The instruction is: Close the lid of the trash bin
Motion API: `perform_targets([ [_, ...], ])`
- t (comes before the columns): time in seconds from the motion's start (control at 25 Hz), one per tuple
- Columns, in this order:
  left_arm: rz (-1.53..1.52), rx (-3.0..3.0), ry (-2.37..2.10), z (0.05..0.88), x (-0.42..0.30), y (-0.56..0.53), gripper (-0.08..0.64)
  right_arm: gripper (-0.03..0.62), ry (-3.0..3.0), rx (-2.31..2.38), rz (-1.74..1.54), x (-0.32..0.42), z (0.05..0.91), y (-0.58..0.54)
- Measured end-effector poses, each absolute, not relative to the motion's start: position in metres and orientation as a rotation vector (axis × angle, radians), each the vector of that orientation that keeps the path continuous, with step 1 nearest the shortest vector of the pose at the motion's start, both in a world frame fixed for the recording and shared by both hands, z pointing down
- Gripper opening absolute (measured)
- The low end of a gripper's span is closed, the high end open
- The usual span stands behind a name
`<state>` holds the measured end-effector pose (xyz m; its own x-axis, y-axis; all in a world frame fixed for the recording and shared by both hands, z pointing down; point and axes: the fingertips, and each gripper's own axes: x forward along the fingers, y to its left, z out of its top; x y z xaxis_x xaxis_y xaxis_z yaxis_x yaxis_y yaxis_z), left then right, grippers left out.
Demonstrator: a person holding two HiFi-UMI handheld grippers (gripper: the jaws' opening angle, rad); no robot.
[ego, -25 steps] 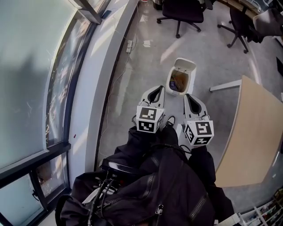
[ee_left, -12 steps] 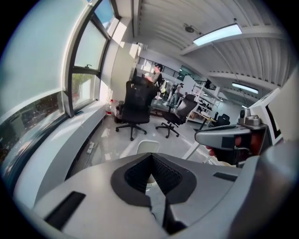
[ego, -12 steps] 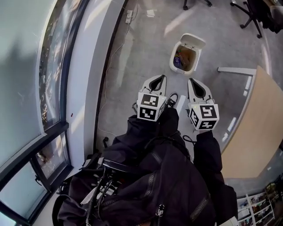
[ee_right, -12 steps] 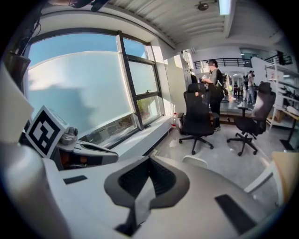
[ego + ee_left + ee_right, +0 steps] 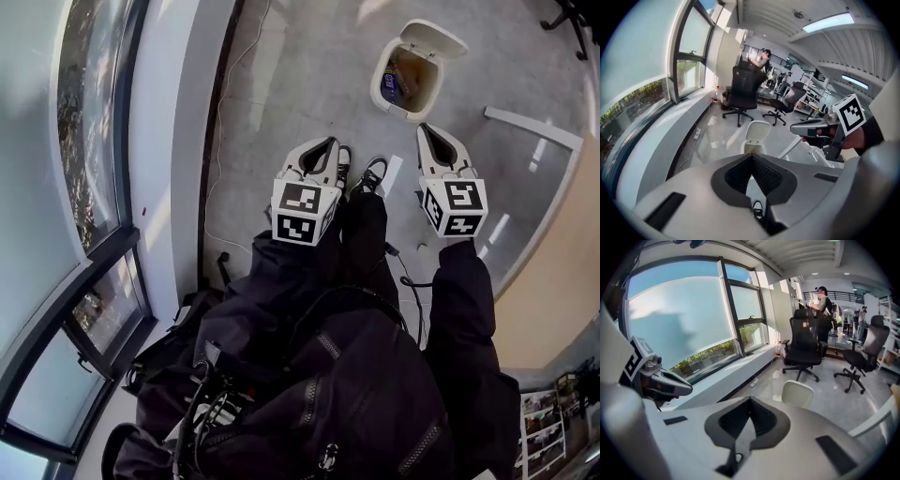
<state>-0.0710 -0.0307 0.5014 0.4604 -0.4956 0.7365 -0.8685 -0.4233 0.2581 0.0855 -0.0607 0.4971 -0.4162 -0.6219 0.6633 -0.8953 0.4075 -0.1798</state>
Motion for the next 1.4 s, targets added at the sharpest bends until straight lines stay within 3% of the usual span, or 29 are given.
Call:
perform_targets([
  [0.76, 0.853, 1.837, -1.087, 0.649, -0.11, 0.047, 0.002, 0.005, -2.126, 1.179, 0.688, 0.122, 0.662, -0.112],
  [1.4, 0.844, 1.767, -1.06, 0.672, -0.1, 0.044, 0.002, 0.005, -2.085, 1.342, 0.544, 0.191, 0.639, -0.247],
])
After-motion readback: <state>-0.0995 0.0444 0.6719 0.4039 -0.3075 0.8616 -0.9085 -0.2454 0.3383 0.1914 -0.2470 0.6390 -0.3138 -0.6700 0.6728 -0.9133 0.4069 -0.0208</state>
